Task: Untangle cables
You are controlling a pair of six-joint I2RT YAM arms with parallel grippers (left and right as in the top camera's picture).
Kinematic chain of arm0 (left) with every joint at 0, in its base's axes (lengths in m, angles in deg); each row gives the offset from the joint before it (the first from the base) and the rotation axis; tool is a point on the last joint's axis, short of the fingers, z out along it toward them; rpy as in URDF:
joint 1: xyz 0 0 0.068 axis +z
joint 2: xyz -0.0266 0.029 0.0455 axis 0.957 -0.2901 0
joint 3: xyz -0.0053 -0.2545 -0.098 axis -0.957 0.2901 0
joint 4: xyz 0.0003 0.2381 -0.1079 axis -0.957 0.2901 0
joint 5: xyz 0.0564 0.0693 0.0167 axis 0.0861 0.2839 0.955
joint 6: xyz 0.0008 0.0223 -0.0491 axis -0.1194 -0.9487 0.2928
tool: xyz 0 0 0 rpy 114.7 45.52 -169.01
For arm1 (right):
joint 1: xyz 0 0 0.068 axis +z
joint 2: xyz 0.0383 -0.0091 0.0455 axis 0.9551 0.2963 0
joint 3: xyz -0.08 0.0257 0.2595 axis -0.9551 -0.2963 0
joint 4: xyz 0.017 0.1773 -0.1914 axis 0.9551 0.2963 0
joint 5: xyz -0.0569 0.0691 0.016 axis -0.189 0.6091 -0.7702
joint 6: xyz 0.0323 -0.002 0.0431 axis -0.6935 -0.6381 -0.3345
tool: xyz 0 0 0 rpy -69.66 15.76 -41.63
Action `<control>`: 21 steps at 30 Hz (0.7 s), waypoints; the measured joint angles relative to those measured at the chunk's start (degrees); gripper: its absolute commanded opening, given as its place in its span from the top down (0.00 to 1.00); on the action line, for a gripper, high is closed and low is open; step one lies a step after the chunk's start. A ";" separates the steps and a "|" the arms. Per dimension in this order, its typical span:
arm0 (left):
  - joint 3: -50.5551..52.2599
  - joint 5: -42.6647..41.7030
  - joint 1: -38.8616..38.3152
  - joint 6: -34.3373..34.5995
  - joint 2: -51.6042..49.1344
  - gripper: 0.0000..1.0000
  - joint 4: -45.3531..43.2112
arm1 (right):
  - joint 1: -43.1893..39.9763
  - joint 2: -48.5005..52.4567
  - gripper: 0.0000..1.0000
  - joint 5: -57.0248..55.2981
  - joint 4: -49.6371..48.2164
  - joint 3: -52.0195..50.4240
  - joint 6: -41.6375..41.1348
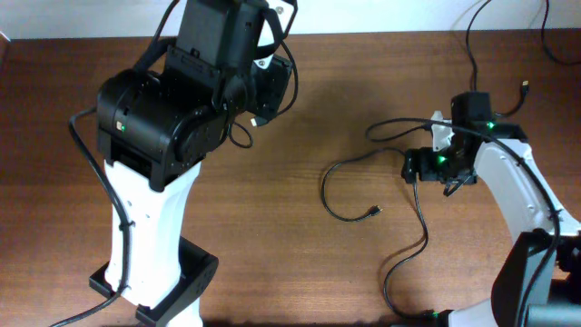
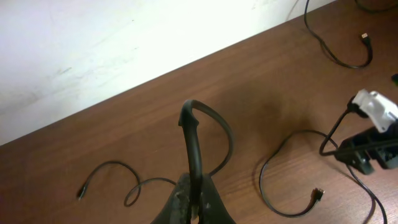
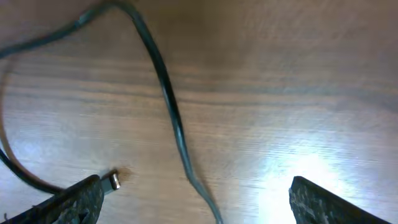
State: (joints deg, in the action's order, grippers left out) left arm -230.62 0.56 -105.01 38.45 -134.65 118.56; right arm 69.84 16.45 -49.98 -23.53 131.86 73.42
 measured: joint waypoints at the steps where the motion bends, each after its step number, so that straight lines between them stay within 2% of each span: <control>1: 0.00 0.00 0.00 0.00 0.00 1.00 0.00 | 0.26 0.00 0.05 0.00 -0.55 -0.87 -0.31; 4: 0.00 0.00 0.00 0.00 0.00 1.00 0.00 | 0.72 0.00 0.08 0.00 -2.45 -3.72 -0.74; 5: 0.00 0.00 0.00 0.00 0.00 1.00 0.00 | 0.76 0.00 0.18 0.00 -3.02 -4.59 -0.87; 6: 0.00 -0.02 0.00 0.00 0.02 1.00 0.00 | 0.79 0.00 0.23 0.00 -3.76 -5.44 -1.22; 17: 0.00 0.00 0.00 -0.24 0.02 1.00 0.00 | 0.87 0.00 0.23 -0.24 -6.73 -6.47 -1.68; 19: 0.00 0.00 0.00 -0.24 0.00 1.00 0.00 | 0.87 0.00 0.35 -0.24 -9.22 -7.41 -1.77; 21: 0.00 0.00 0.00 -0.24 0.00 1.00 0.00 | 0.90 0.00 0.38 -0.33 -11.65 -8.66 -1.86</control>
State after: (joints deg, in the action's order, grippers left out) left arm -230.62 0.56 -105.01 38.21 -134.65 118.56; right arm 70.74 16.45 -50.31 -35.18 123.21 71.56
